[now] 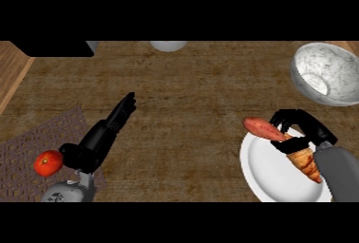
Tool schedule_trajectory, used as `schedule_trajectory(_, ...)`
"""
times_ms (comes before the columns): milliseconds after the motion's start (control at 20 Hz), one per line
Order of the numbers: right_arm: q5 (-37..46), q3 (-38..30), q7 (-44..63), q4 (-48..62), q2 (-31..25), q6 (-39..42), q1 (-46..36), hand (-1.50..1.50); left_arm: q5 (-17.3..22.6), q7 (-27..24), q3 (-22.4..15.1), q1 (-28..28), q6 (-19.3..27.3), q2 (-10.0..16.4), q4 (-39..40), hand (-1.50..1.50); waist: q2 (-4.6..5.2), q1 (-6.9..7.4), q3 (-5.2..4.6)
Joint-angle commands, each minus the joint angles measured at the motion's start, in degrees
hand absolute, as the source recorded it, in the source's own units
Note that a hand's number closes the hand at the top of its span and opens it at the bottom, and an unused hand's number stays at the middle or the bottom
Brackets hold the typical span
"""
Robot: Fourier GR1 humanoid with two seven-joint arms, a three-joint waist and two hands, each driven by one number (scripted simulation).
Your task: Pick the sweet potato from the plate and place it in the bowl
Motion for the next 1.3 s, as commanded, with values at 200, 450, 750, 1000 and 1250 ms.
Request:
schedule_trajectory(200, 7.94, -0.65, 21.77, 6.37, 4.23, -9.64, -13.19, 1.5, 0.18, 1.89, -1.03, -0.63, -1.67, -0.49, -1.72, 0.0, 0.42, 2.73, 0.02)
schedule_trajectory(450, 17.64, 0.59, 42.82, 13.71, 1.24, -13.93, -24.82, 1.5, -0.49, 0.24, -2.56, -3.25, -2.16, -1.88, 1.19, 0.0, 1.82, 5.76, -0.17)
schedule_trajectory(750, 28.58, 4.21, 58.15, 19.16, 2.73, -23.73, -34.39, 1.5, -1.45, 0.43, -1.8, -3.41, -1.29, -1.28, 0.51, 0.0, 1.18, 4.39, 0.03)
schedule_trajectory(1000, 33.53, 4.16, 61.71, 19.96, 1.57, -34.56, -42.36, 1.5, 0.44, 0.98, -0.25, -4.39, -2.62, -0.59, 0.89, 0.0, 1.26, 4.19, 0.06)
schedule_trajectory(1250, 35.11, 1.32, 62.77, 23.2, 1.59, -45.38, -44.64, 1.5, -0.77, -1.59, 0.01, -2.61, -1.83, -0.65, 2.5, 0.0, 1.18, 2.96, 0.06)
